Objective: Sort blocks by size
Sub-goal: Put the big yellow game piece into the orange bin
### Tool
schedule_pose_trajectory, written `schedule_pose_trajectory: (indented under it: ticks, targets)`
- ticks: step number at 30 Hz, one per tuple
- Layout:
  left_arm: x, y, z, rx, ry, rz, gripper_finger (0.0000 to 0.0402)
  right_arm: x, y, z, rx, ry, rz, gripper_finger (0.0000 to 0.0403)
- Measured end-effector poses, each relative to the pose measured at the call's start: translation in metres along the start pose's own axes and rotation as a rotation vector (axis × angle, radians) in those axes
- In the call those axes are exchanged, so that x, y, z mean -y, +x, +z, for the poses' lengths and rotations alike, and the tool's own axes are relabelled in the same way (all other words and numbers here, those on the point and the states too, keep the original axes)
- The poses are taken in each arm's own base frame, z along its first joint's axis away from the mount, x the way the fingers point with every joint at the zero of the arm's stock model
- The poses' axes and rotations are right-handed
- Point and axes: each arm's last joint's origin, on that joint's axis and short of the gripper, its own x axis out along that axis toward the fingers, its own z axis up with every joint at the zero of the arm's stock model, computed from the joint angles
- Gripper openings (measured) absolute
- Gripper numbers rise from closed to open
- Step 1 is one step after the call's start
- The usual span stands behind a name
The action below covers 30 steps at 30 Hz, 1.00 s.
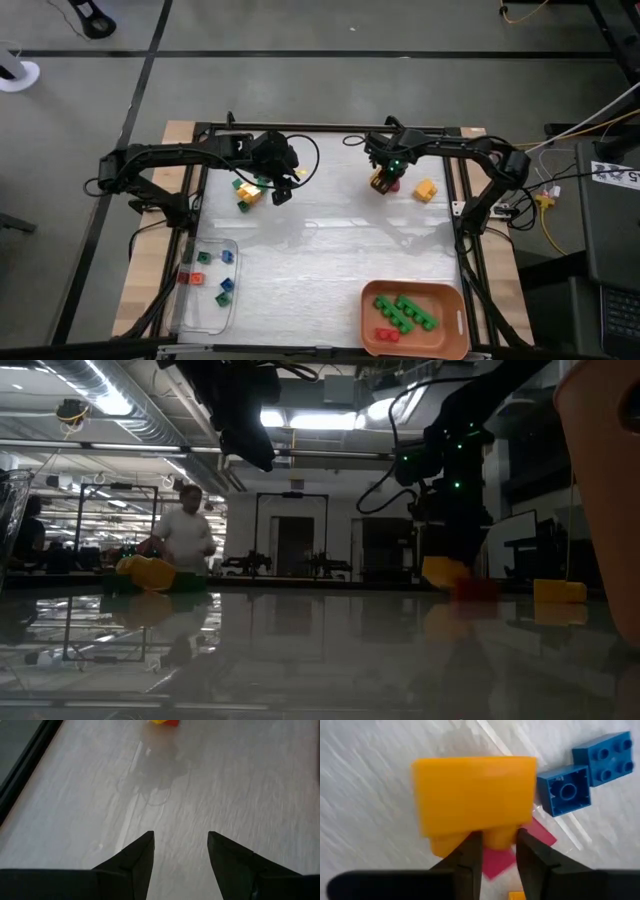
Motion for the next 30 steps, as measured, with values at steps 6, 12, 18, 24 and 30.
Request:
schedule_pose_trajectory:
  ticks: [6,12,18,24,30]
  targets:
    - [0.000,0.000,0.000,0.000,0.000,0.000,0.0170,-0.001,0.001,0.000,-0.005,-0.003,0.008,0.0082]
    - [0.000,0.000,0.000,0.000,0.000,0.000,0.0170,-0.001,0.001,-0.001,-0.006,-0.003,0.009,0.0043]
    - [0.000,0.000,0.000,0.000,0.000,0.000,0.0170,-0.001,0.000,-0.001,-0.005,-0.002,0.012,0.0008]
    - [0.003,0.001,0.003,0.033,0.009,-0.008,0.0170,-0.003,0.000,0.001,0.000,0.000,0.071,0.0008]
    - [0.015,0.017,0.007,0.047,0.091,-0.035,0.0170,-0.003,0.000,0.002,0.009,0.000,0.083,0.0029]
